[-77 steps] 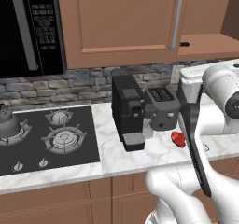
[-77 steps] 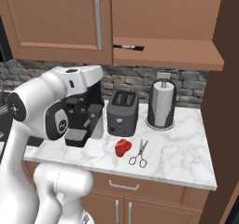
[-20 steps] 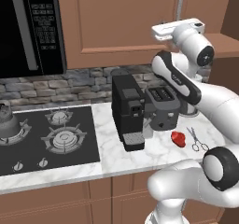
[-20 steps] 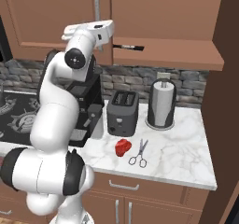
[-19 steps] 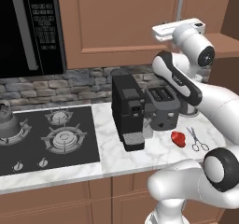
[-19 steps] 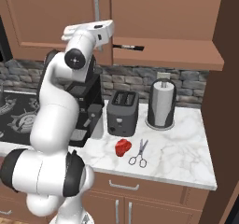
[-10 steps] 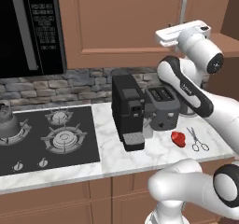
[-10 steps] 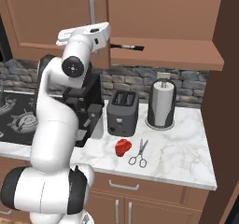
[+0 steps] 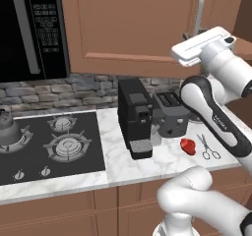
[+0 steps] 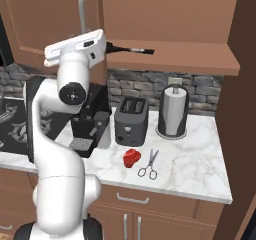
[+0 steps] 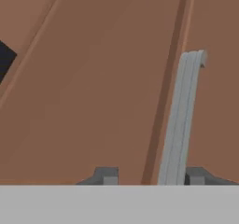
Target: Pick the pan from the cabinet and place it on the stove. Then turn on the stove burner for the pan.
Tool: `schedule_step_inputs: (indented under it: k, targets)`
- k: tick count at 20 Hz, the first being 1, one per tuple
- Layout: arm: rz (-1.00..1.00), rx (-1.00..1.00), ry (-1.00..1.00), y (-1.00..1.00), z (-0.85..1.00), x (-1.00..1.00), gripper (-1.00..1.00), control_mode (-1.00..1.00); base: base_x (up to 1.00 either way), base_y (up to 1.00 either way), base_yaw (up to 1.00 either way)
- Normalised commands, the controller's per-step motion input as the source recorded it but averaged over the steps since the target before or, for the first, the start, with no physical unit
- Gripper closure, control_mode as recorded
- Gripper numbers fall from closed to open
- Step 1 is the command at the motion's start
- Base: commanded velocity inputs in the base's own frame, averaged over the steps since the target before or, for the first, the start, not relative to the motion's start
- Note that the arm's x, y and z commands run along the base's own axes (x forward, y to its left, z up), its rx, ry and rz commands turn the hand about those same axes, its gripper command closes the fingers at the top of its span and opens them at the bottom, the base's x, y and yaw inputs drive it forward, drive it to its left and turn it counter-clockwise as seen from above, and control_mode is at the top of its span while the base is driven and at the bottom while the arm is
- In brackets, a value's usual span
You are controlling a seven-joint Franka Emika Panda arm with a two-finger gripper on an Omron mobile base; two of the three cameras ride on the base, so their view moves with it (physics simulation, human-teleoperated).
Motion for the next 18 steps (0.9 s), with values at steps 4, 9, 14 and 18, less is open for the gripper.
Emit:
schedule_step_inputs:
  k: [4, 9, 14, 18]
  targets:
    - [0.09, -0.08, -0.04, 0.60, 0.00, -1.00, 1.00, -1.00, 0.00, 0.00, 0.00]
    - [0.08, -0.09, -0.03, 0.66, 0.00, -1.00, 1.00, -1.00, 0.00, 0.00, 0.00]
    - [0.09, -0.05, -0.11, 0.56, -0.01, -1.00, -1.00, -1.00, 0.00, 0.00, 0.00]
    - [0.03, 0.00, -0.16, 0.26, 0.00, -0.79, -1.00, -1.00, 0.00, 0.00, 0.00]
